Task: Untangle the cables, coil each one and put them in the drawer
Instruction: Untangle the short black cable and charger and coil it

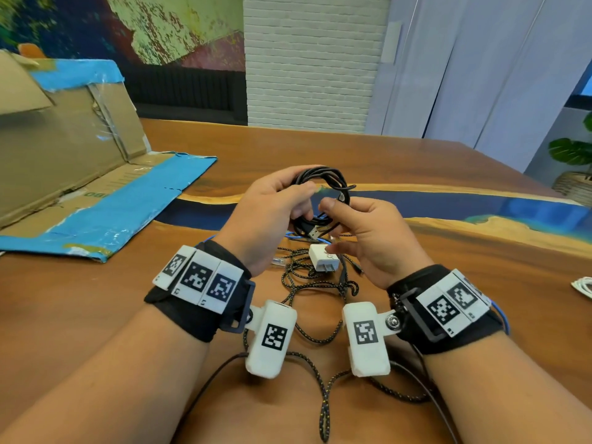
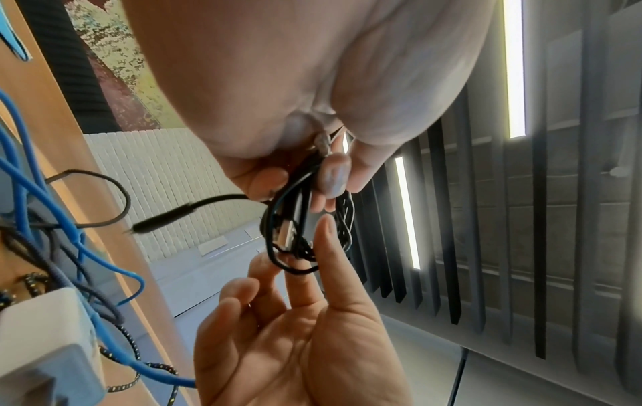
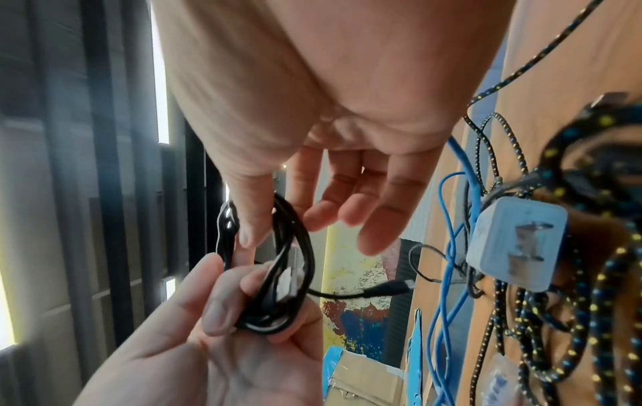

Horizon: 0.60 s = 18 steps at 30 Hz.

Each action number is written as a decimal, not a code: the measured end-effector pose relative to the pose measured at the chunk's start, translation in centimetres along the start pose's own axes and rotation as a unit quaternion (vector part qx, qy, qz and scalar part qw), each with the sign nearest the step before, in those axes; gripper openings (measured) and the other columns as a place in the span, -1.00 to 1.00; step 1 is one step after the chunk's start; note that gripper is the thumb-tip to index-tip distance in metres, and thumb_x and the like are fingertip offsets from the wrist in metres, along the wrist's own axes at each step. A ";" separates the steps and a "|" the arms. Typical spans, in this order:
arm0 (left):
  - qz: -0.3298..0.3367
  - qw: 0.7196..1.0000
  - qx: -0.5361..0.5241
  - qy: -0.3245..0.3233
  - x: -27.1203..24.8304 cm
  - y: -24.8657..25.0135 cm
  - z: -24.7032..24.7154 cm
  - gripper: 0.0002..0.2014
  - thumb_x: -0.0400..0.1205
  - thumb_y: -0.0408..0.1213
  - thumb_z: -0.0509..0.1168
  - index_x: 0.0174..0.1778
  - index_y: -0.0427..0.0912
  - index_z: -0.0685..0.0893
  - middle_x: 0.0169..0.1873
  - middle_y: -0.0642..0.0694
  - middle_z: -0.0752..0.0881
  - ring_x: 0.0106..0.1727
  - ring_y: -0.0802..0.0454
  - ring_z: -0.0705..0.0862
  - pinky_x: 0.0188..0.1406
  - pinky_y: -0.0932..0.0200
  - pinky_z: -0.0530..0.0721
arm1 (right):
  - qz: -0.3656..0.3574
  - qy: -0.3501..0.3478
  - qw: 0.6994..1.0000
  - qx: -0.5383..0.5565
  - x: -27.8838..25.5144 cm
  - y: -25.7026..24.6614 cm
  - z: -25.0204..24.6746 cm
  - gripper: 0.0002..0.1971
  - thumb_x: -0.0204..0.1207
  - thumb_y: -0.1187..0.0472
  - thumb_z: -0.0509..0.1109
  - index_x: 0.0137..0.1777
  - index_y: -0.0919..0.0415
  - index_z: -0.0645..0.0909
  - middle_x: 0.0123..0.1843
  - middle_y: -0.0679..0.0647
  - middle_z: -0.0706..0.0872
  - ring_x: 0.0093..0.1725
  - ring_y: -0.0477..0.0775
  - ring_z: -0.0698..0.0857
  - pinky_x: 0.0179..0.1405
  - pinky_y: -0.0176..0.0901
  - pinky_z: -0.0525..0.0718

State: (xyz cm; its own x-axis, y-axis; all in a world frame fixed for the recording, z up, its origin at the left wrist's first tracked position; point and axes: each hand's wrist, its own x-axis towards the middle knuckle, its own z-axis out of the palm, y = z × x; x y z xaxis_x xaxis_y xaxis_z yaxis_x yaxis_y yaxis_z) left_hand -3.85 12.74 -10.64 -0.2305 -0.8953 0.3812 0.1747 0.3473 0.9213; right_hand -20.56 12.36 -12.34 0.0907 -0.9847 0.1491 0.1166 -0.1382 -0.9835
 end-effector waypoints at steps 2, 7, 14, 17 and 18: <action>-0.010 1.000 -0.018 -0.001 0.1 0.0 -0.3 -0.71 0.82 -0.36 0.14 0.36 -0.23 0.71 -0.46 -0.01 0.35 -0.40 0.15 0.45 -0.06 0.06 0.48 | 0.011 -0.019 1.000 0.018 0.0 -0.1 -0.2 -0.74 0.44 0.06 0.55 -0.04 0.26 0.82 -0.14 0.18 0.70 -0.05 0.20 0.53 -0.35 -0.13 0.75; -0.028 0.999 -0.026 -0.012 0.3 0.0 -0.8 -0.69 0.82 -0.37 0.12 0.36 -0.26 0.71 -0.50 0.05 0.35 -0.38 0.12 0.38 -0.21 0.23 0.55 | 0.021 -0.065 0.997 0.044 -0.1 -0.2 -0.2 -0.80 0.68 0.27 0.38 0.17 0.35 0.77 0.00 0.21 0.84 -0.02 0.05 0.79 -0.17 -0.10 0.81; -0.058 0.998 -0.001 -0.009 0.3 -0.3 -1.0 -0.72 0.81 -0.37 0.14 0.26 -0.22 0.75 -0.49 0.02 0.34 -0.38 0.09 0.37 -0.25 0.20 0.49 | 0.012 -0.090 0.994 0.060 -0.3 0.0 -0.2 -0.84 0.66 0.33 0.37 0.12 0.34 0.76 0.12 0.34 0.78 0.20 0.26 0.70 0.07 0.03 0.70; -0.056 0.998 0.031 -0.016 0.2 -0.5 -1.1 -0.73 0.82 -0.34 0.15 0.26 -0.21 0.75 -0.43 -0.05 0.42 -0.31 0.04 0.42 -0.16 0.08 0.47 | 0.018 -0.160 0.979 0.122 -0.8 -0.5 -0.3 -0.85 0.58 0.21 0.39 -0.03 0.28 0.75 0.00 0.20 0.80 0.19 0.23 0.71 0.16 0.03 0.66; -0.053 0.998 0.038 -0.020 0.1 -0.4 -1.0 -0.73 0.82 -0.34 0.15 0.26 -0.20 0.75 -0.38 -0.13 0.48 -0.28 0.02 0.45 -0.14 0.05 0.48 | 0.016 -0.169 0.976 0.133 -0.9 -0.6 -0.2 -0.82 0.56 0.21 0.39 -0.01 0.33 0.75 -0.01 0.22 0.78 0.16 0.21 0.72 0.17 0.02 0.66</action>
State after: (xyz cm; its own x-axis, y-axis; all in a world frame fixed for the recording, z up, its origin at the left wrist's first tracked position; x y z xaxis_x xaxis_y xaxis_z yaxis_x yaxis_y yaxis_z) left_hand -3.02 12.23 -11.00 -0.2816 -0.9170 0.2826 0.0752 0.2725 0.9592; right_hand -20.89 13.26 -11.94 0.4149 -0.8901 0.1885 0.3571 -0.0313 -0.9336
